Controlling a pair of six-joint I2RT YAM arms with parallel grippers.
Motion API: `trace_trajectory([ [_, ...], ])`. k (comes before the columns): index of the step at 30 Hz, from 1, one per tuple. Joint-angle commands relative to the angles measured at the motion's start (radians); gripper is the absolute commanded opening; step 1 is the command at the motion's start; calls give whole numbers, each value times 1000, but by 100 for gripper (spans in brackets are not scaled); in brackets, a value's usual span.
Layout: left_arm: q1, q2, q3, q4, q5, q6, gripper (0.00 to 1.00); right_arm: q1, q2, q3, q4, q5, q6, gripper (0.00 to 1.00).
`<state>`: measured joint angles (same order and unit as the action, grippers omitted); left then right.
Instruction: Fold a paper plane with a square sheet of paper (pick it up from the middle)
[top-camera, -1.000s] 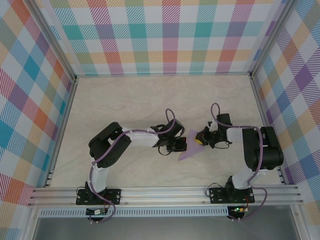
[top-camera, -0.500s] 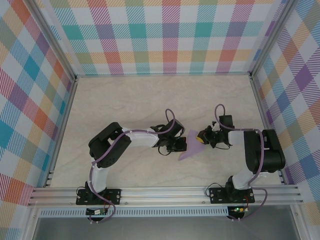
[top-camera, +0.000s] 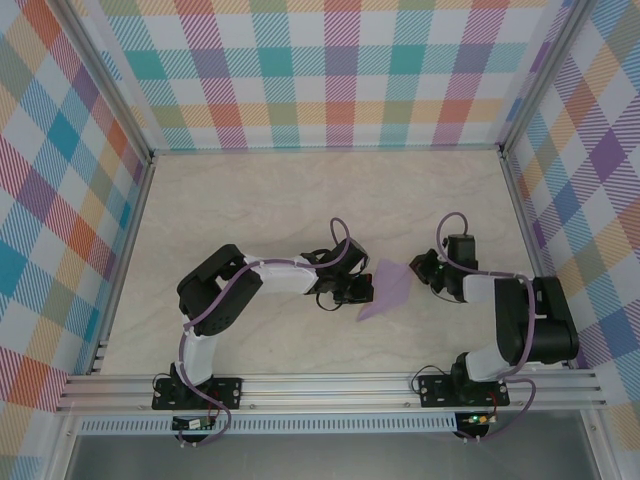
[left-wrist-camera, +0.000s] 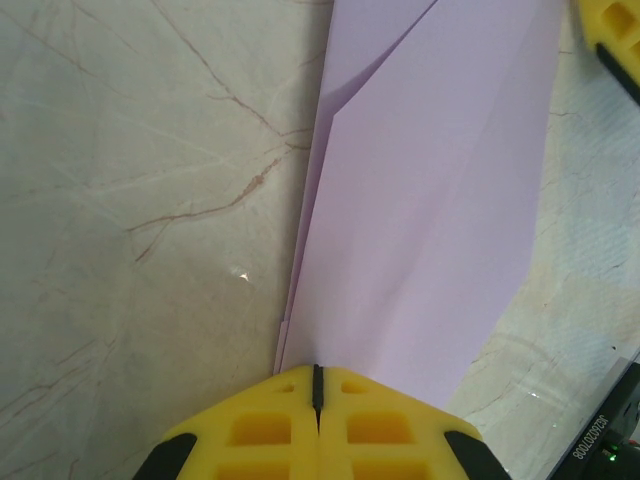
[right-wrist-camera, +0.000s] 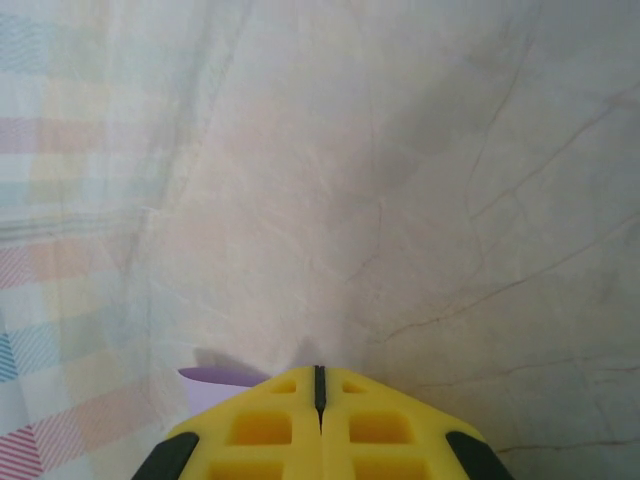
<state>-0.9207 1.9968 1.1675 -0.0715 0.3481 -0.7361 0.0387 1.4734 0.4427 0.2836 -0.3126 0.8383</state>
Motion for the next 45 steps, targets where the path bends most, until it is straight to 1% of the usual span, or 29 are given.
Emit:
trace_trajectory([
  [1,-10,65,-74,-225,-43,1,0,-6,-80,-7,13,31,1,0],
  [2,-11,65,-74,-222,-41,2,0,-6,-101,-2,-3,18,-11,0],
  [7,-11,62,-67,-215,-36,6,0,11,-139,12,-69,-159,-54,0],
  [9,-11,60,-62,-215,-36,8,0,43,-130,3,-84,-209,-53,0],
  [11,-11,58,-60,-215,-36,9,0,90,-113,2,-98,-229,-48,0],
  [12,-10,57,-58,-184,-36,10,0,119,-98,2,-103,-233,-44,0],
  [15,-10,53,-59,-172,-33,12,0,168,-50,-7,-97,-218,-23,0],
  [17,-11,48,-62,-167,-32,13,0,178,-14,-16,-86,-216,-17,0],
  [21,-11,38,-62,-150,-23,18,0,182,66,-7,-86,-250,-33,0],
  [26,-9,12,-19,-132,6,45,0,182,102,-12,-139,-192,-63,0],
  [30,-10,-51,21,-82,46,40,0,182,98,-13,-179,-152,-76,0],
  [31,-9,-66,23,-72,51,34,1,182,95,-13,-184,-146,-77,0],
  [33,-9,-95,10,-40,65,9,8,182,91,-13,-197,-136,-82,0],
  [36,-9,-113,-24,3,94,-40,14,182,90,-12,-201,-132,-84,0],
  [39,-13,-117,-61,32,111,-81,15,182,97,-10,-202,-131,-84,0],
  [45,-21,-91,-83,25,142,-107,14,182,109,-10,-199,-131,-84,0],
])
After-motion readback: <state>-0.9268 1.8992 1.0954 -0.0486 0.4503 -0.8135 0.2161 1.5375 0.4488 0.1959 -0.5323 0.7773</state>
